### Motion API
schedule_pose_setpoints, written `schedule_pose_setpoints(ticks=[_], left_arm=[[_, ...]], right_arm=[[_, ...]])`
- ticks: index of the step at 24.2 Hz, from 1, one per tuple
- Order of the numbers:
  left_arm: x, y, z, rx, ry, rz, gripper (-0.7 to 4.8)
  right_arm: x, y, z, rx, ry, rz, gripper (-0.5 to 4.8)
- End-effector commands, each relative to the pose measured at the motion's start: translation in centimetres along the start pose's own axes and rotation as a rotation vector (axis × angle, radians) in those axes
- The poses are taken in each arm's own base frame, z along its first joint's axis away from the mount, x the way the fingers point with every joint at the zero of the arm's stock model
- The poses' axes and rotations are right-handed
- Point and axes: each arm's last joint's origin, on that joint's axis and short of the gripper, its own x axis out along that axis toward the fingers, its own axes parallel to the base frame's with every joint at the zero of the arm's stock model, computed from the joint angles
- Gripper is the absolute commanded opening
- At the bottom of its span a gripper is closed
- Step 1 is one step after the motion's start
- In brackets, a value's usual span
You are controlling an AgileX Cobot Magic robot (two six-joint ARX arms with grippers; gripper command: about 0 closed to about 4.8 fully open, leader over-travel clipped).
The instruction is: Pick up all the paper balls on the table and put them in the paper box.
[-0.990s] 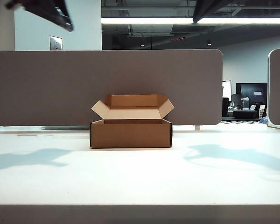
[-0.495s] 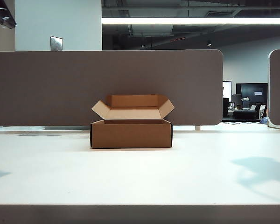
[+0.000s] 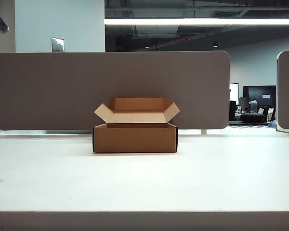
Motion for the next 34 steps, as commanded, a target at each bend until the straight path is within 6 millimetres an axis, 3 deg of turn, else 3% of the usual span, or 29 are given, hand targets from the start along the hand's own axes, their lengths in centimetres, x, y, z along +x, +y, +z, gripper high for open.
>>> schedule_pose_setpoints(ticks=[1,8,14,18,24,28,34], left_arm=[[0.3,0.3,-0.1,0.038,-0.046,0.084,-0.06],[0.5,0.6,-5.1,0.113,-0.184,0.027,-0.06],[0.6,1.2,-8.3,0.105,-0.249,0.113,-0.06],[0.9,1.3,-8.9,0.105,-0.249,0.113,-0.06],[1.3,1.5,-9.4,0.048,-0.348,0.096,-0.06],[1.5,1.5,-9.8,0.084,-0.327,0.104,-0.06],[1.7,1.6,-10.3,0.102,-0.324,0.106,-0.06]], right_arm=[[0.3,0.0,0.0,0.013,-0.13,-0.004,0.14],[-1.1,-0.1,-3.0,0.006,-0.288,0.012,0.14],[-1.8,-0.2,-5.7,0.017,-0.442,-0.024,0.13],[-0.8,-0.2,-7.1,0.016,-0.369,-0.06,0.13],[-0.5,-0.2,-7.4,-0.018,-0.383,-0.07,0.13],[0.6,-0.1,-9.4,-0.063,-0.363,-0.072,0.14],[0.3,-0.1,-11.2,-0.053,-0.44,-0.076,0.14]])
